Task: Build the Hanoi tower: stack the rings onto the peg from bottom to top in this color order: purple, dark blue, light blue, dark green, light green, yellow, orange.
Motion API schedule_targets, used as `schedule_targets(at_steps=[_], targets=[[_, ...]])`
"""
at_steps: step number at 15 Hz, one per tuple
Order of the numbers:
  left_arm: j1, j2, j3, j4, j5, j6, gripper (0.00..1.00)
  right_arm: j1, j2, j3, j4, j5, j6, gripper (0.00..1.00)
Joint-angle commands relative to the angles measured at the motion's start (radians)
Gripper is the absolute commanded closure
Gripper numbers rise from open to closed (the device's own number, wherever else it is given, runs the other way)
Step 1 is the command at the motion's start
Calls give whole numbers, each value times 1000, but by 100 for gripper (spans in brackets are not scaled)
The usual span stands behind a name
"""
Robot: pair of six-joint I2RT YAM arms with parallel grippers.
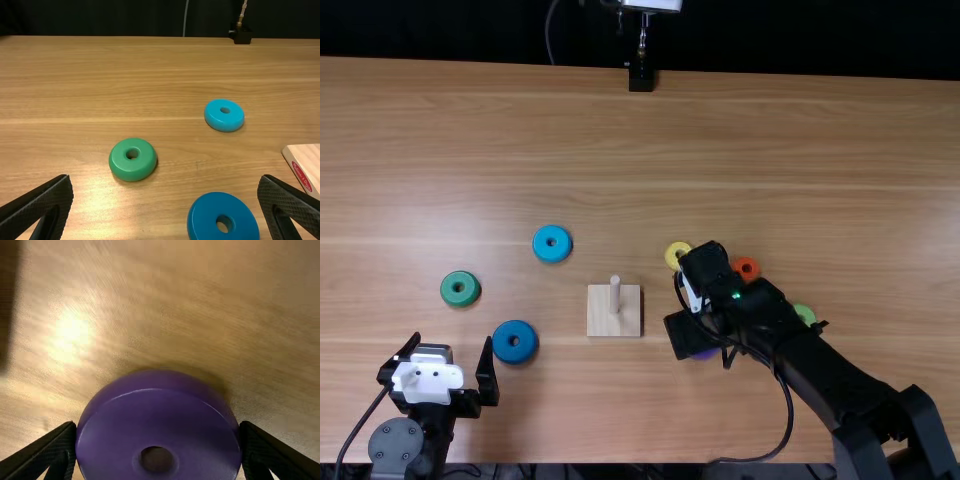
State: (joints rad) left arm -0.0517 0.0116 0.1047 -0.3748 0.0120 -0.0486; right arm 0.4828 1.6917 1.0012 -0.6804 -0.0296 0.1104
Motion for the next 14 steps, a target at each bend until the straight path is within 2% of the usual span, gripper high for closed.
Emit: schedule_targets(at_steps=[1, 3, 5, 7, 8, 10, 13, 14], targets=[[4, -12, -105, -80, 12, 14, 0, 14, 2, 86, -5, 11, 6, 100], [4, -12, -105, -80, 12, 14, 0, 16, -7, 162, -81, 17, -2, 100], [4, -12, -105, -80, 12, 14, 0, 17, -21, 300, -239, 22, 0, 100], [4, -12, -105, -80, 12, 14, 0, 33, -21, 435, -333, 19, 0, 100], [4, -12, -105, -80, 12, 14, 0, 36, -24, 485, -374, 9, 4, 100], [4, -12, -105, -80, 12, 14, 0, 43, -24, 559, -420, 6, 2, 100], [4, -12, -105, -80, 12, 14, 0, 106, -21, 714, -438, 7, -4, 100], [4, -12, -105, -80, 12, 14, 0, 115, -17, 774, -471, 7, -15, 100]])
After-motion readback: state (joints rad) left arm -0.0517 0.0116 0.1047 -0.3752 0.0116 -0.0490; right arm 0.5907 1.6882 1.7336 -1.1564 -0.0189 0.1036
